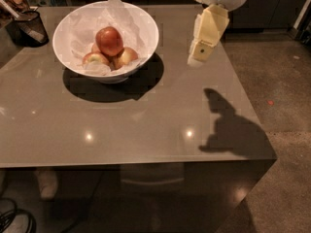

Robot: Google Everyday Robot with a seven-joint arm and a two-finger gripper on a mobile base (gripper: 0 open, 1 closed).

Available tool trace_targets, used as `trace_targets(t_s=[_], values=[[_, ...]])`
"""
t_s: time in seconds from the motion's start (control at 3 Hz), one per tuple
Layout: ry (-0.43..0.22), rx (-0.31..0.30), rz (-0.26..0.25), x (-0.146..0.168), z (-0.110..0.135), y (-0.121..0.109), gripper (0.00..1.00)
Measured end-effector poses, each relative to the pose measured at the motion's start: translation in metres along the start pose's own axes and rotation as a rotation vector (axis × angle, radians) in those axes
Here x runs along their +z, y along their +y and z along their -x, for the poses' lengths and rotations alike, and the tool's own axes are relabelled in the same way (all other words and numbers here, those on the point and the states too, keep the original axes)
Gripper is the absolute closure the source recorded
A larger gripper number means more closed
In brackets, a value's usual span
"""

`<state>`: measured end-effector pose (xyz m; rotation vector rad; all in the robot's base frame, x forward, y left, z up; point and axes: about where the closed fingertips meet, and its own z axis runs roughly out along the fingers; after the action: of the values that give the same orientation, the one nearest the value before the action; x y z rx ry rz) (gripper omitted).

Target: Pick apple from white bowl

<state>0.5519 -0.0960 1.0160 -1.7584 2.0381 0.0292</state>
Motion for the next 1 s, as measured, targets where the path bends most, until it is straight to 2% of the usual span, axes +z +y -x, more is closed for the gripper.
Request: trace_targets(t_s=[0.33, 0.67, 1.0], values=[[-0.03, -0.038, -0.032, 0.008, 0.03, -0.015, 0.0], [-0.047, -0.147, -0.06, 0.015, 0.082, -0.026, 0.0], [-0.048, -0.144, -0.061, 0.015, 0.08, -0.026, 0.0]])
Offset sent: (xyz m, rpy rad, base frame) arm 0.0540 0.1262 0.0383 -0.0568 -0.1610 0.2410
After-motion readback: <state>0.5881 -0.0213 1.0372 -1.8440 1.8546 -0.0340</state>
